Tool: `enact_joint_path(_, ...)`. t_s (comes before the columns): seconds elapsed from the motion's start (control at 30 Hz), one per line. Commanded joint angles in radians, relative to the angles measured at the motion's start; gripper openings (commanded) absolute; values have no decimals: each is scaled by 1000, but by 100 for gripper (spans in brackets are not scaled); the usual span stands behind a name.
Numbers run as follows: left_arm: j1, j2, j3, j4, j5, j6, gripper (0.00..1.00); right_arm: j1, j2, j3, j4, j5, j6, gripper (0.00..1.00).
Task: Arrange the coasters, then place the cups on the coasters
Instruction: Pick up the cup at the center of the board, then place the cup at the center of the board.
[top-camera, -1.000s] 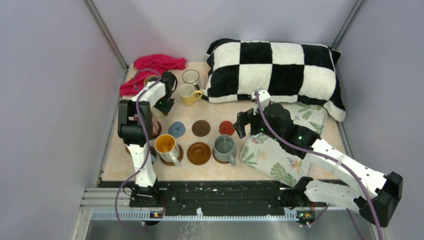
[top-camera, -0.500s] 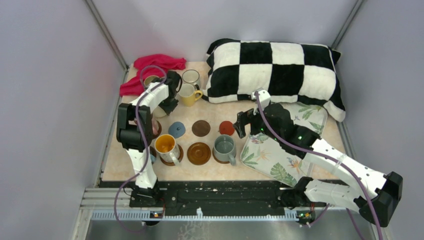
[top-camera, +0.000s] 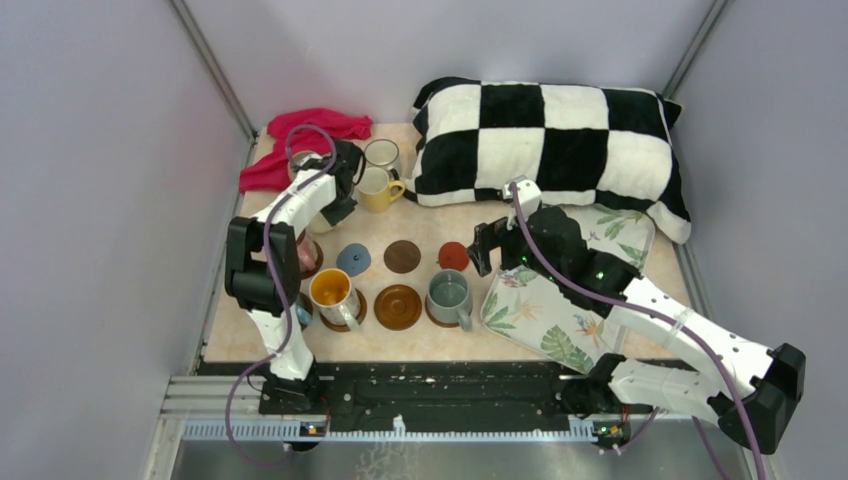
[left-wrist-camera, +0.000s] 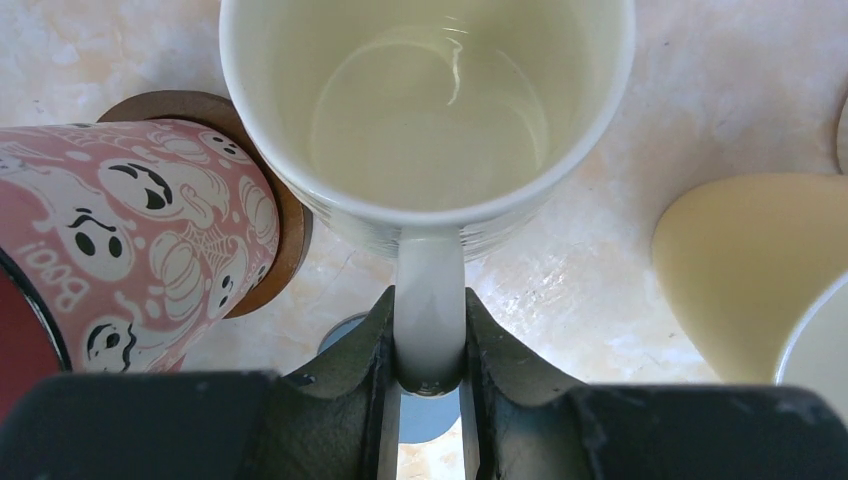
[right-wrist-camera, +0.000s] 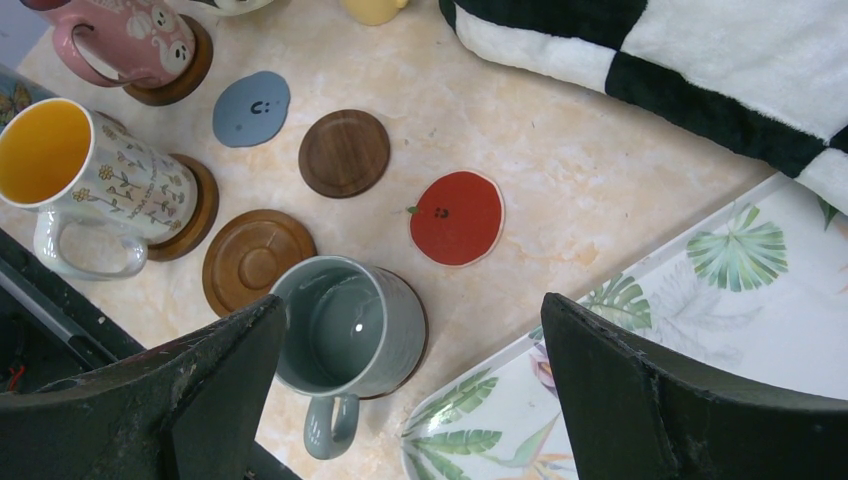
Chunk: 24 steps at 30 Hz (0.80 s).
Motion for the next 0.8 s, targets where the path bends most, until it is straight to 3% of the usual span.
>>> enact_joint_path(0.0,-13,-80,-5,72,-66,56,0,-5,-30,19,28,10,-6,99)
enact_joint_path(0.4,-29,-113,-208,335,9,198,0,-5,-21,20,34,-7,-6,99)
enact_joint_path(0.53,-29,-76,-207,334,38,181,0,-6,-14,20,34,-11,-4,99)
enact_joint_path(0.77,-29,-45,-186,307,22,128,28,-6,-12,20,31,-19,-4,99)
